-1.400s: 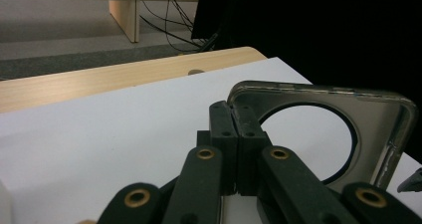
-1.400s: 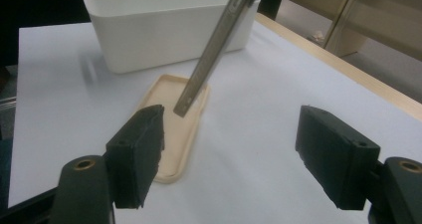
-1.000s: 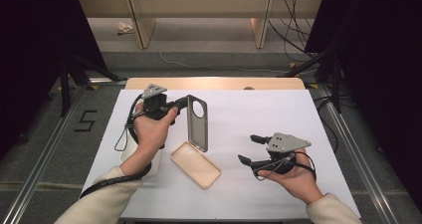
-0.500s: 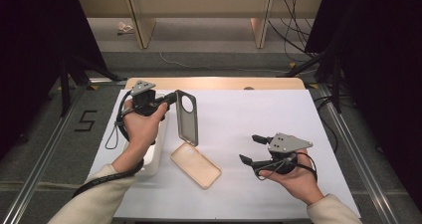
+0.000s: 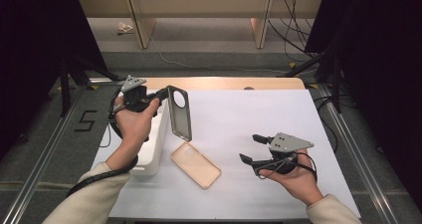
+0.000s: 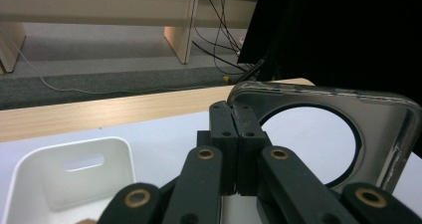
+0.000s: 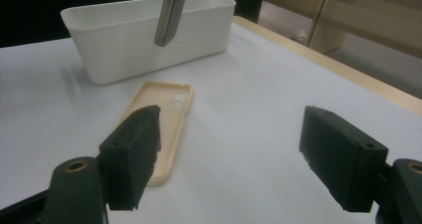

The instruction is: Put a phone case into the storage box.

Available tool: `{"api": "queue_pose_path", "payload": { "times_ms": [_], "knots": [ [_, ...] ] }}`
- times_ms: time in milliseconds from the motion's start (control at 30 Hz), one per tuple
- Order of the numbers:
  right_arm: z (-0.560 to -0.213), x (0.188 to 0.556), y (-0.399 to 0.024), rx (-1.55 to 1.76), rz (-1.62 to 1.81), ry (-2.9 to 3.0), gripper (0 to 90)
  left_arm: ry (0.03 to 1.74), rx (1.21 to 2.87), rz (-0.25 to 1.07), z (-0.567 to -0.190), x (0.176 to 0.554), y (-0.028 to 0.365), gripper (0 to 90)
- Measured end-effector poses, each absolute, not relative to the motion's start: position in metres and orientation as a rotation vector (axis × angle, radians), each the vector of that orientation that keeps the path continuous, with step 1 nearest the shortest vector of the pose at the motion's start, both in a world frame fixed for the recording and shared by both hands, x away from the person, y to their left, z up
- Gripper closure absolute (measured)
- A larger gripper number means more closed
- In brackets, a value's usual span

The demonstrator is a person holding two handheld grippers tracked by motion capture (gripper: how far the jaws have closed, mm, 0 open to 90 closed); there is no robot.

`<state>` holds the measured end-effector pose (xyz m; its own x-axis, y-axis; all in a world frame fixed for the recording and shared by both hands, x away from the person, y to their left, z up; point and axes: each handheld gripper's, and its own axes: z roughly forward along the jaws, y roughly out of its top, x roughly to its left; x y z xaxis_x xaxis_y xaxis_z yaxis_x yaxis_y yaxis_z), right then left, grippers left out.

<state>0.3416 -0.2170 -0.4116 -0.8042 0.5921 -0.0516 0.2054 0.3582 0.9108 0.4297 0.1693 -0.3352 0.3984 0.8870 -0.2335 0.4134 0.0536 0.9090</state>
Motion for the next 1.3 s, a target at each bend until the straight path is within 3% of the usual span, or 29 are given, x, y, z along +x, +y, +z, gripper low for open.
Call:
{"api": "queue_pose_path", "payload": {
  "times_ms": [1300],
  "knots": [
    [-0.413, 0.344, -0.219, 0.727, 1.436, 2.237, 24.4, 1.294, 1.479, 0.621, -0.326, 0.444, 0.208, 88.9]
  ]
}}
